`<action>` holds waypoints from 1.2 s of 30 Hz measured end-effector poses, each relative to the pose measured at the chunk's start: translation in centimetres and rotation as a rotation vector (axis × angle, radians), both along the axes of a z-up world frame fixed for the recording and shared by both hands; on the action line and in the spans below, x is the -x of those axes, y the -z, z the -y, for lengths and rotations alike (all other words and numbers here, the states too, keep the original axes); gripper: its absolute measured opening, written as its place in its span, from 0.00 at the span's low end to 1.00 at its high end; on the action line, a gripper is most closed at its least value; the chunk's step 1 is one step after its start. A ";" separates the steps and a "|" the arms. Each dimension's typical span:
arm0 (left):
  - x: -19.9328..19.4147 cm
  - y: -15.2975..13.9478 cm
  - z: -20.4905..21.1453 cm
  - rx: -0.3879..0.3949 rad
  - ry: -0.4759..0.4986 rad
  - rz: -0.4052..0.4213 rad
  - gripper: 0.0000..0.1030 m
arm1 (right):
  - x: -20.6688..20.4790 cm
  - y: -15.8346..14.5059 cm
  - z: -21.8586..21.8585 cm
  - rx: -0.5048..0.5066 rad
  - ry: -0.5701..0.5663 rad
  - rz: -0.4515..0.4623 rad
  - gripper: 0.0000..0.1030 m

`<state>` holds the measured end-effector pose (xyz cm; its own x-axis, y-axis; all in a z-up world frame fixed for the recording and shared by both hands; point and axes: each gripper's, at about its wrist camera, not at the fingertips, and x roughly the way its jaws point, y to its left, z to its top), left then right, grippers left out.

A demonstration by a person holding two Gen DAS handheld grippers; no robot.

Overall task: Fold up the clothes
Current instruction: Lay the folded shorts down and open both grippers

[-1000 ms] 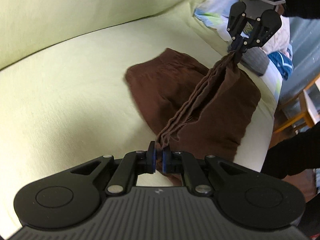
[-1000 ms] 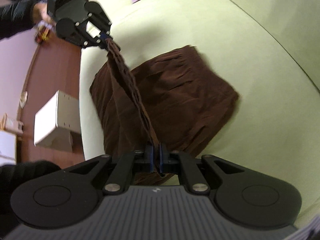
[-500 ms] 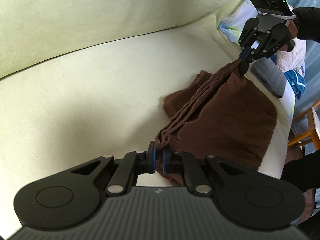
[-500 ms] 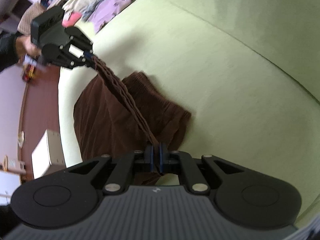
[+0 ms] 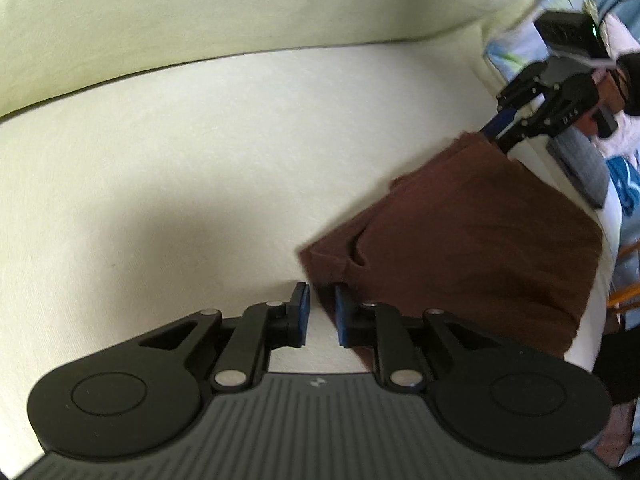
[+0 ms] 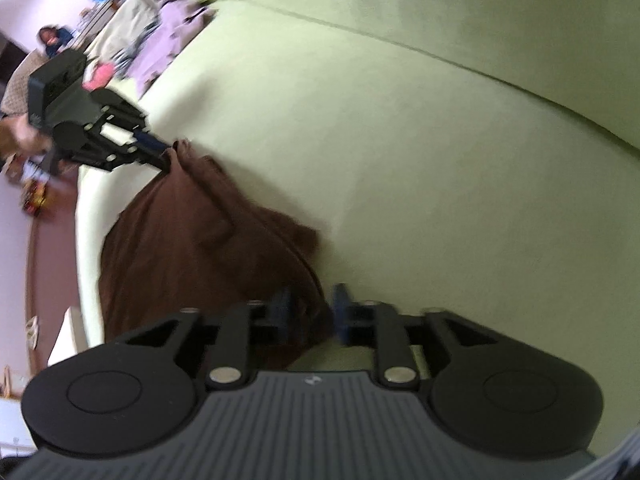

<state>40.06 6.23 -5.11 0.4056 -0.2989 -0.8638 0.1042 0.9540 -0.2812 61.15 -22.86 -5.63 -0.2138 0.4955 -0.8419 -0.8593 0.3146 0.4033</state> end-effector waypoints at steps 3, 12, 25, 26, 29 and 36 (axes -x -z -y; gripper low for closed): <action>0.6 -0.6 0.0 -0.050 -0.048 0.000 0.20 | -0.5 -0.3 1.0 -0.014 0.068 0.058 0.25; 7.3 -5.9 3.8 -0.143 -0.354 0.050 0.39 | 1.2 -3.9 6.1 -0.053 0.173 -0.032 0.31; 14.2 -6.5 15.5 -0.099 -0.459 0.028 0.46 | 13.9 -5.9 8.9 -0.018 0.149 0.099 0.35; 14.3 -6.6 16.0 -0.137 -0.399 0.037 0.46 | 14.7 -6.0 9.0 -0.018 0.163 0.103 0.35; 14.4 -6.8 16.4 -0.204 -0.249 0.058 0.50 | 16.4 -6.4 9.8 -0.031 0.263 0.096 0.36; 14.3 -6.0 15.1 -0.257 0.152 0.254 0.52 | 19.6 -6.6 11.7 -0.050 0.614 0.143 0.37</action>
